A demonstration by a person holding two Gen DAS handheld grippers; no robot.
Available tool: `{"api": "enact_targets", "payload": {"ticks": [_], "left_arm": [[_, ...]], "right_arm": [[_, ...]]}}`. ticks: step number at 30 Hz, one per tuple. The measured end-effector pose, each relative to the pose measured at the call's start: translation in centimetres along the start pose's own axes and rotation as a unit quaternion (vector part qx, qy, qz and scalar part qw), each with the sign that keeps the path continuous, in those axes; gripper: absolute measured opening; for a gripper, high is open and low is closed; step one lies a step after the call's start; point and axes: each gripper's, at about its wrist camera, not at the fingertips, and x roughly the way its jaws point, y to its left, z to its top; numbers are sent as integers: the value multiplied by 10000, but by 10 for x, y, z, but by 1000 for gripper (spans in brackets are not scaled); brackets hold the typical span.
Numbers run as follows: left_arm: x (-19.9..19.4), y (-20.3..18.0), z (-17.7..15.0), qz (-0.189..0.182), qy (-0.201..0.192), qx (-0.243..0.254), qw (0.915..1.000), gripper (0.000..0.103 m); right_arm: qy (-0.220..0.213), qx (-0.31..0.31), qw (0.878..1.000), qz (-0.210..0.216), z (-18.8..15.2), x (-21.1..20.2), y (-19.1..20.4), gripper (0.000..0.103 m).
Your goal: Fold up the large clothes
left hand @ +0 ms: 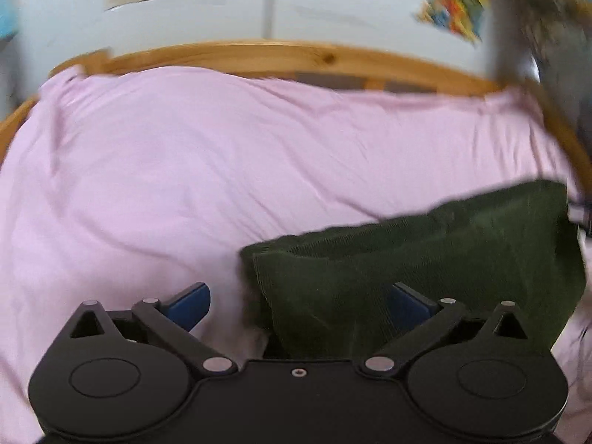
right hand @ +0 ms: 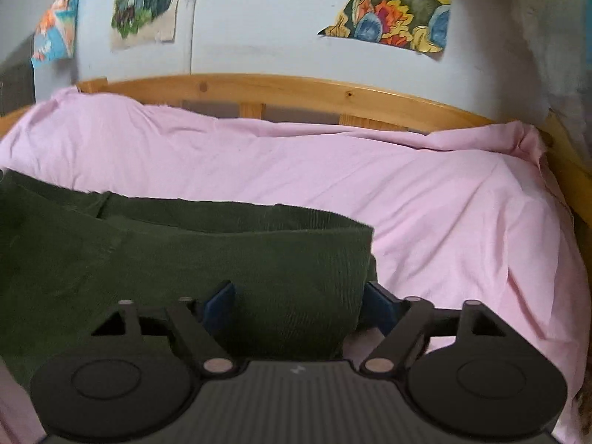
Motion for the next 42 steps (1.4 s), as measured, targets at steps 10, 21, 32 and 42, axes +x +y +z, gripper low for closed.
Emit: {"api": "enact_targets", "payload": {"ticks": [10, 21, 32, 42], "left_arm": [[22, -31, -43, 1423, -104, 161, 9896, 93], [68, -24, -46, 2198, 278, -232, 9749, 101], [28, -58, -44, 2097, 76, -473, 9766, 102], [21, -102, -47, 1620, 142, -374, 9860, 102]], "right_arm": [[-810, 674, 9850, -1369, -8, 14, -4, 100], [-735, -120, 9718, -2236, -25, 87, 6, 103], [-1371, -827, 9585, -2357, 2, 17, 62, 103], [-1185, -924, 9817, -1170, 18, 60, 157, 103]]}}
